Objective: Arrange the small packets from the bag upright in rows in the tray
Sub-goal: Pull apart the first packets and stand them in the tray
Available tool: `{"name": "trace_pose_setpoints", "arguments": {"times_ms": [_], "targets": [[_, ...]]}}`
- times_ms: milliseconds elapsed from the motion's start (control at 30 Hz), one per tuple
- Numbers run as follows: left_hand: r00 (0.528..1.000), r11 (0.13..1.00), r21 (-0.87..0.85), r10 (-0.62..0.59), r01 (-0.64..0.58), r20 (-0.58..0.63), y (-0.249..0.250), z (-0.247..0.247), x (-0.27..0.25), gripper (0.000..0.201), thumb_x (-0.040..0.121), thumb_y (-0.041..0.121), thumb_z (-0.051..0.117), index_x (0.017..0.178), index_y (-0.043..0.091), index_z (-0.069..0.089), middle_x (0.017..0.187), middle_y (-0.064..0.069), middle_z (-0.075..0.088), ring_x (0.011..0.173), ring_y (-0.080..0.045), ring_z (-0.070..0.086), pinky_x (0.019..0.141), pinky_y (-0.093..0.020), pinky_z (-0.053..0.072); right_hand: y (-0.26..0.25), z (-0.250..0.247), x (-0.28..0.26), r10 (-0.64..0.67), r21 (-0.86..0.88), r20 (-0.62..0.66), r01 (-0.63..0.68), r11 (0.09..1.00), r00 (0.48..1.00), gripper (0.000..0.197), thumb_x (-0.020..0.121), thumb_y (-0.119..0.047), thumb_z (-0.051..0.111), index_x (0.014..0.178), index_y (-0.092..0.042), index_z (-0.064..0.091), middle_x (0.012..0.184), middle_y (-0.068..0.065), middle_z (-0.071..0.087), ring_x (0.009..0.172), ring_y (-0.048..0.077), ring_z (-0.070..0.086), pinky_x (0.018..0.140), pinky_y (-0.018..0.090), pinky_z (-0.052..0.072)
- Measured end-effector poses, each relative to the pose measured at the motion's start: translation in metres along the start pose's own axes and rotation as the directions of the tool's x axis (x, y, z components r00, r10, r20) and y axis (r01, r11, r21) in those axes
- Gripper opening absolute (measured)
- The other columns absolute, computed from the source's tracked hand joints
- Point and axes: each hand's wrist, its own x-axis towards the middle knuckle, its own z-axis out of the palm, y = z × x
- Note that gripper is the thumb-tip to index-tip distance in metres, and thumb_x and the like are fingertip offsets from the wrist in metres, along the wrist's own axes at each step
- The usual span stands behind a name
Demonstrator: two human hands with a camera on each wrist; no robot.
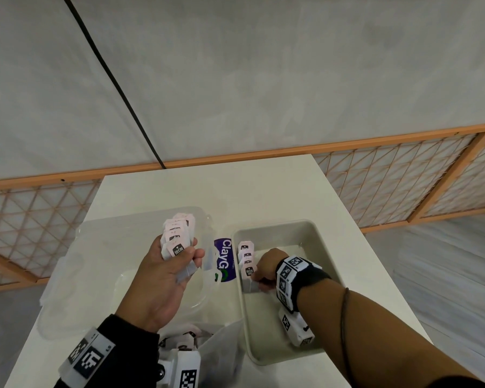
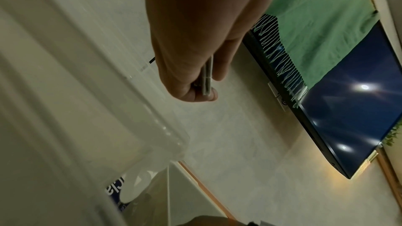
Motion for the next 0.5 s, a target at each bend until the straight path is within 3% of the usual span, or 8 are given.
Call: {"name": "trace_pose_setpoints", "arguments": {"times_ms": [200,333,433,500], "targets": [[1.0,1.0,0.004,-0.01,0.01,0.007,0.0,-0.001,0.0,0.033,0.089,-0.006,0.05,0.115,0.014,0.056,0.097,-0.009,0.061,0.08,-0.022,0.063,0.065,-0.022,0.057,0.002,0.002,0.009,-0.008,-0.02,0.003,0.008,1.0,1.0,0.02,0.085,-0.018,0.069,0.07,-0.01,0.057,0.062,0.005,0.06,0.05,0.017,0.058,0.041,0.019,0.045],[1.0,1.0,-0.001,-0.02,0.02,0.012,0.001,0.0,0.0,0.032,0.09,-0.006,0.049,0.112,0.016,0.057,0.097,-0.009,0.061,0.081,-0.023,0.062,0.066,-0.022,0.058,0.002,0.005,0.013,-0.044,0.011,-0.013,0.044,0.999,0.999,0.013,0.084,-0.015,0.069,0.085,-0.004,0.063,0.068,0.009,0.064,0.057,0.022,0.061,0.056,0.027,0.054],[0.999,0.999,-0.003,-0.037,0.037,0.022,0.001,0.0,0.0,0.034,0.09,-0.006,0.05,0.114,0.016,0.056,0.097,-0.009,0.061,0.082,-0.023,0.062,0.068,-0.022,0.058,0.003,0.004,0.011,-0.066,-0.101,-0.035,0.063,0.993,0.997,0.021,0.085,-0.02,0.068,0.071,-0.009,0.056,0.06,0.003,0.058,0.047,0.013,0.055,0.039,0.015,0.041],[0.999,0.999,-0.008,-0.045,0.045,0.021,0.001,0.0,-0.001,0.033,0.089,-0.006,0.049,0.114,0.015,0.056,0.098,-0.009,0.061,0.082,-0.023,0.062,0.066,-0.022,0.058,0.004,0.003,0.01,-0.079,-0.13,-0.059,0.071,0.989,0.995,0.026,0.084,-0.023,0.068,0.067,-0.012,0.053,0.054,0.0,0.057,0.045,0.011,0.053,0.036,0.014,0.036]]}}
